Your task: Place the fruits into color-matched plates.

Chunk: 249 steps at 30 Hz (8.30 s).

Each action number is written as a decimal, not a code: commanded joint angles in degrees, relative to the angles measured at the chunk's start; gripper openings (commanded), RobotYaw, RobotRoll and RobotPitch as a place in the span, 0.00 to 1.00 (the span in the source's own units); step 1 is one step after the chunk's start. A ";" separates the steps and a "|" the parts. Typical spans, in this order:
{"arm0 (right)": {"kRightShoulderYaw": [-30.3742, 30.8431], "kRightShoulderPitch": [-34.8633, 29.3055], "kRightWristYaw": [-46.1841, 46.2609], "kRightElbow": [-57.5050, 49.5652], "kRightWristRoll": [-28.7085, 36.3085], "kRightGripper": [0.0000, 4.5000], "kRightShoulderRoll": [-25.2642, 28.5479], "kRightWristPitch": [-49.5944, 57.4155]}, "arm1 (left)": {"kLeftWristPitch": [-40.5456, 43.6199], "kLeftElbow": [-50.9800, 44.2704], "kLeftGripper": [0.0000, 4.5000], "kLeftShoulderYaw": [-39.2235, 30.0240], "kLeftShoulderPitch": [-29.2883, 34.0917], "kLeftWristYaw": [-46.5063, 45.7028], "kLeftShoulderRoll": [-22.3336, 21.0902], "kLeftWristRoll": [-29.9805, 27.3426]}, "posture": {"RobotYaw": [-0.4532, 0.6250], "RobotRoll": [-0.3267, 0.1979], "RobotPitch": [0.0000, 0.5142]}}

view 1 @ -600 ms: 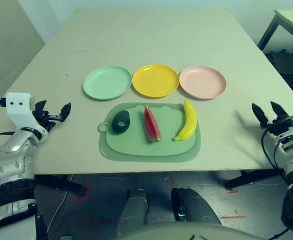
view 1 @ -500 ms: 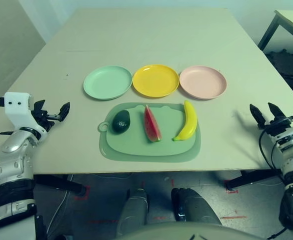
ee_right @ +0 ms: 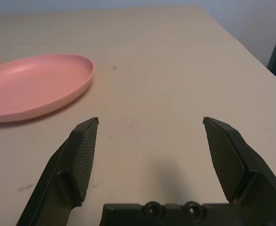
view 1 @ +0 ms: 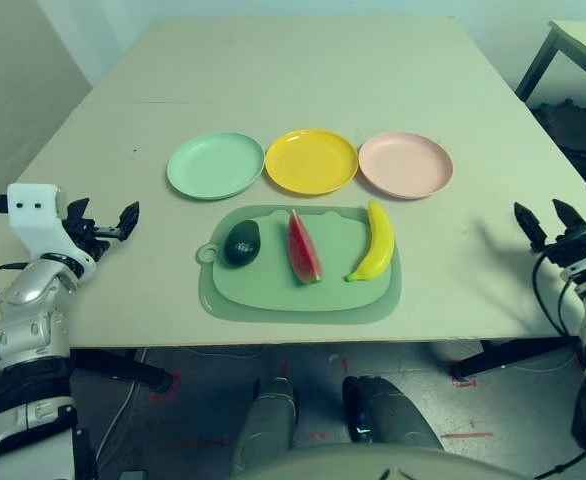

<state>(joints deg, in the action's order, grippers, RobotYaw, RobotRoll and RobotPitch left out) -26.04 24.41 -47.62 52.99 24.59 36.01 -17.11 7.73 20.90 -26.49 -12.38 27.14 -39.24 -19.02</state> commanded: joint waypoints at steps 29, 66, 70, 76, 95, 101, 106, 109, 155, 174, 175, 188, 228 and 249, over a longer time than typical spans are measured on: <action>53.80 33.60 -43.89 -33.69 -28.03 0.99 8.94 -15.84 | -7.14 -7.47 1.00 15.33 -0.30 61.47 -13.22 -7.70 | 0.42 0.62 0.26; 64.91 41.19 -37.84 -4.94 -47.34 0.37 -7.90 -29.67 | -8.28 -10.03 1.00 12.73 1.84 58.32 -14.79 -7.62 | 0.47 0.62 0.28; 63.76 42.72 -38.34 -4.60 -46.16 0.37 -7.71 -28.32 | -8.59 -9.33 1.00 13.47 1.17 58.40 -14.45 -7.23 | 0.46 0.62 0.28; 62.30 45.41 -38.89 -4.14 -44.30 0.37 -8.54 -26.30 | -8.62 -8.80 1.00 14.24 -0.09 58.28 -14.02 -6.99 | 0.46 0.62 0.28; 59.35 65.37 -10.27 21.00 -53.69 0.37 -24.22 -14.36 | 11.72 -22.95 1.00 8.13 3.52 34.92 -11.93 -10.19 | 0.58 0.62 0.32; 59.90 64.55 0.04 24.13 -58.37 0.37 -28.50 -8.65 | 18.40 -31.83 1.00 5.09 7.86 26.81 -10.72 -11.77 | 0.64 0.62 0.33; 59.98 63.09 5.71 25.44 -61.16 0.37 -30.32 -5.20 | 20.97 -37.37 1.00 2.80 11.48 24.13 -10.47 -13.30 | 0.68 0.62 0.35; 59.89 62.22 7.47 25.81 -62.17 0.37 -30.88 -3.75 | 22.00 -39.98 1.00 1.17 13.59 23.17 -10.50 -14.27 | 0.70 0.62 0.36; 58.04 56.72 10.45 26.43 -65.01 0.38 -22.67 3.69 | 18.77 -29.36 1.00 12.45 -5.79 22.05 -9.85 -8.60 | 0.55 0.62 0.42; 57.47 57.92 13.20 26.36 -64.51 0.37 -24.72 2.11 | 19.37 -30.35 1.00 11.05 -4.03 21.51 -10.11 -8.99 | 0.58 0.62 0.40; 57.52 57.83 13.30 26.37 -64.56 0.37 -24.71 2.08 | 19.34 -30.36 1.00 11.00 -3.97 21.50 -10.11 -8.97 | 0.58 0.62 0.40; 57.68 58.05 14.57 26.33 -64.79 0.98 -25.07 0.83 | 19.22 -30.39 1.00 11.22 -3.67 21.22 -9.98 -8.79 | 0.57 0.62 0.39; 66.90 63.77 -20.29 -0.95 -47.41 0.99 -16.58 -56.38 | 8.22 -17.45 1.00 5.58 6.11 58.77 -19.32 -15.39 | 0.50 0.62 0.34; 75.55 55.58 -22.49 -9.92 -49.79 0.99 -20.37 -51.50 | 8.55 -22.85 1.00 2.84 10.29 55.73 -17.82 -16.43 | 0.56 0.62 0.36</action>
<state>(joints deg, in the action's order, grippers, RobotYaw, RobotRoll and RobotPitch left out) 48.59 79.93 -71.07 42.68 -23.31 16.18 -68.57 15.94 -0.22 -22.82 -2.94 83.37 -57.40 -34.49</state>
